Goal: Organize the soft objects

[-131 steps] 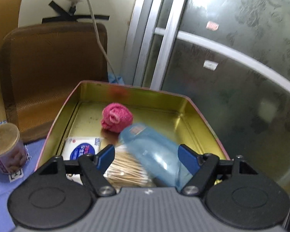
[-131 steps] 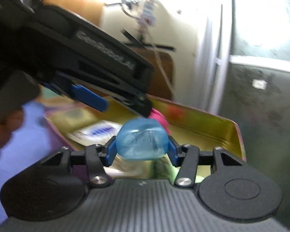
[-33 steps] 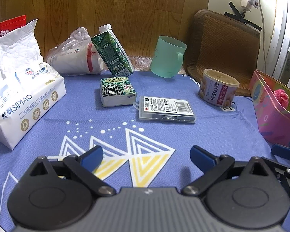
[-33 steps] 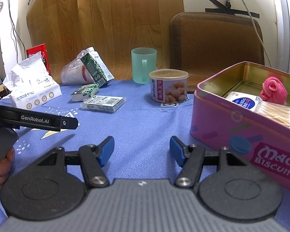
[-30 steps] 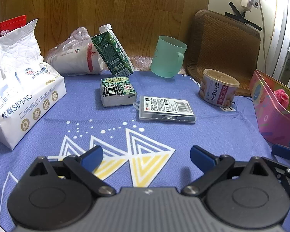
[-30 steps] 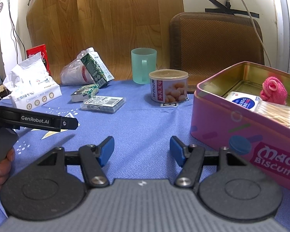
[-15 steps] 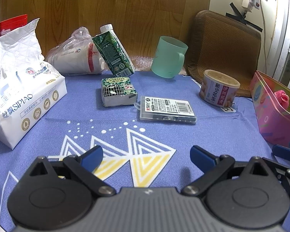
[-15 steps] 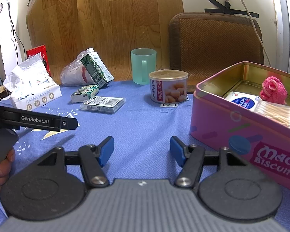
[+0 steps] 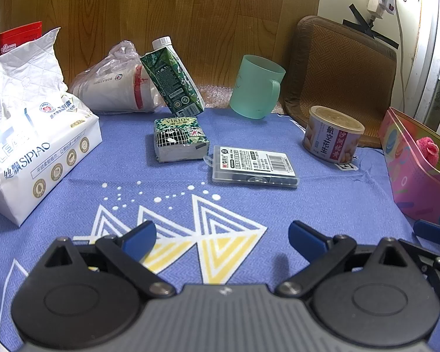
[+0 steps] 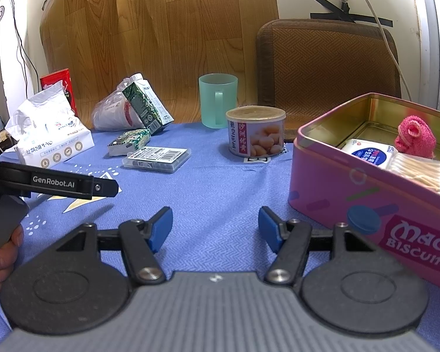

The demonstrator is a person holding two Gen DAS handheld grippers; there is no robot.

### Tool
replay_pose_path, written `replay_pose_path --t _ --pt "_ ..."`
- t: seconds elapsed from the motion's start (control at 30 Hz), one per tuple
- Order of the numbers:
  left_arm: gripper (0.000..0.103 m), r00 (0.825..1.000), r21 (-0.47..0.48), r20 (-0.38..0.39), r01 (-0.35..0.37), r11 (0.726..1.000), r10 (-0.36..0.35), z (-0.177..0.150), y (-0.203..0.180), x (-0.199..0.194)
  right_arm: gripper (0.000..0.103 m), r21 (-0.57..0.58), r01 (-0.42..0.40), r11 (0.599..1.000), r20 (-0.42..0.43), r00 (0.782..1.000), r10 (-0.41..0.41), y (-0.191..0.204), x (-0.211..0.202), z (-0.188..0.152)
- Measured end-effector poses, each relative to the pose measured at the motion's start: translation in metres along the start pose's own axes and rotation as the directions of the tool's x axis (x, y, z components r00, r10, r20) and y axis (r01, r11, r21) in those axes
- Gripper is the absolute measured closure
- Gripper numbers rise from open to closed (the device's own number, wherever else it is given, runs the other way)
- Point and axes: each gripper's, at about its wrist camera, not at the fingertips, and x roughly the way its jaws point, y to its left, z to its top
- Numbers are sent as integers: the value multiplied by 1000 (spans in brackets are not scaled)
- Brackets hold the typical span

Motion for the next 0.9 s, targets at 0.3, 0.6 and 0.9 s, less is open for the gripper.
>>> replay_pose_path --t 0.3,0.6,0.9 --pt "3 1000 -5 3 -3 1000 3 1 0 0 36 -2 0 1000 -3 1000 0 0 0 0" --pt "3 999 -166 34 -36 985 42 4 29 -3 25 -230 -110 967 -36 994 105 26 31 25" --pt "3 996 -229 57 -57 972 71 2 37 -7 21 -355 -259 899 -168 963 211 53 118 67"
